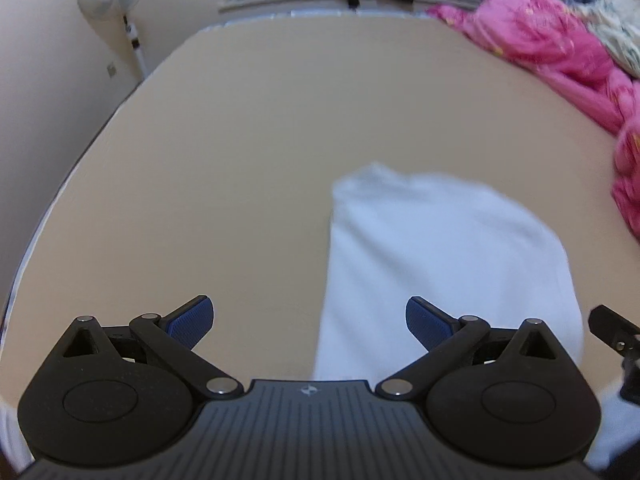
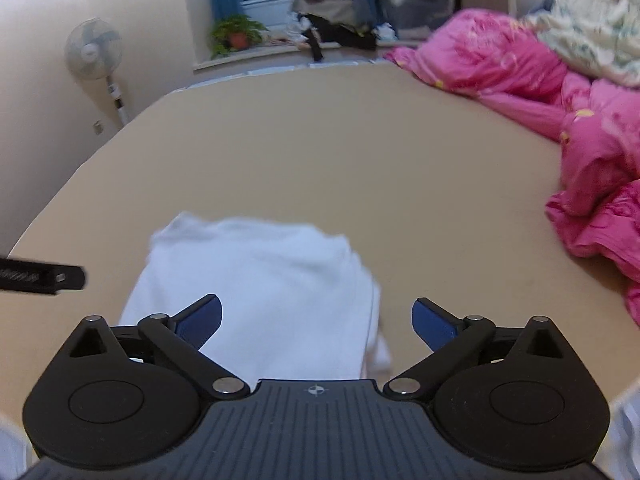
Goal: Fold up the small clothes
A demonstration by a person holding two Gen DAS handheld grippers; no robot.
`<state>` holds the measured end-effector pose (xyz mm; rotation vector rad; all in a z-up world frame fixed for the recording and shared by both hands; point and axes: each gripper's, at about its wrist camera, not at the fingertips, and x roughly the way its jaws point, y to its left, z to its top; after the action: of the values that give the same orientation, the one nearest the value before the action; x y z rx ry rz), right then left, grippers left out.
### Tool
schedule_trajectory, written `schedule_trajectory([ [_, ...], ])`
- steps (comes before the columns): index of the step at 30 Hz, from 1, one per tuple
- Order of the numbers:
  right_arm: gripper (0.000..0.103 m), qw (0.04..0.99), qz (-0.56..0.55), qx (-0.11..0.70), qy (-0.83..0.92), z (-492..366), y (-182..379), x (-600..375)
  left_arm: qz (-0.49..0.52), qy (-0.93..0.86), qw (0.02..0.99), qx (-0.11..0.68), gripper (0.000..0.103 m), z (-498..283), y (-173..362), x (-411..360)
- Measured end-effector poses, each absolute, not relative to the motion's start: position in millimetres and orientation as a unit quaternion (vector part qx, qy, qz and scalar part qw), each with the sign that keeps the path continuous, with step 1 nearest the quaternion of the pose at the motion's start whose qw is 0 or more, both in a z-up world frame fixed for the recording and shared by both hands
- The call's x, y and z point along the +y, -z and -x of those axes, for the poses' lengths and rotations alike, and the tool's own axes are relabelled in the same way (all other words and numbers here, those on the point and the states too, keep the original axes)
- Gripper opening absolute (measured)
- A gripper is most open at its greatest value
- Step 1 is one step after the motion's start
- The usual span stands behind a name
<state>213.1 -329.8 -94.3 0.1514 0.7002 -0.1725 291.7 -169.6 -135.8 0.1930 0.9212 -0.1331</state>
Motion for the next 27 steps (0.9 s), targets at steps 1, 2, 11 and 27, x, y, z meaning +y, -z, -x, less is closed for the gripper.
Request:
schedule_trajectory([
  [1,0.102,0.933,-0.06,0.342,0.091,-199,92,-322,-0.093,0.07,0.887,0.447,0.103,-278,135,-170],
  [2,0.102,0.935,-0.05,0.338,0.094,-185,91,-317,-0.095,0.075,0.886,0.448,0.103,-265,135,-168],
  [11,0.102,0.937,-0.038,0.335,0.094,-118,85,-291,-0.085,0.073,0.896,0.43,0.103,-182,122,-158],
  [27,0.102,0.935,-0.034,0.338,0.104,-106,85,-281,-0.093,0.074,0.903,0.412,0.103,-159,115,-159],
])
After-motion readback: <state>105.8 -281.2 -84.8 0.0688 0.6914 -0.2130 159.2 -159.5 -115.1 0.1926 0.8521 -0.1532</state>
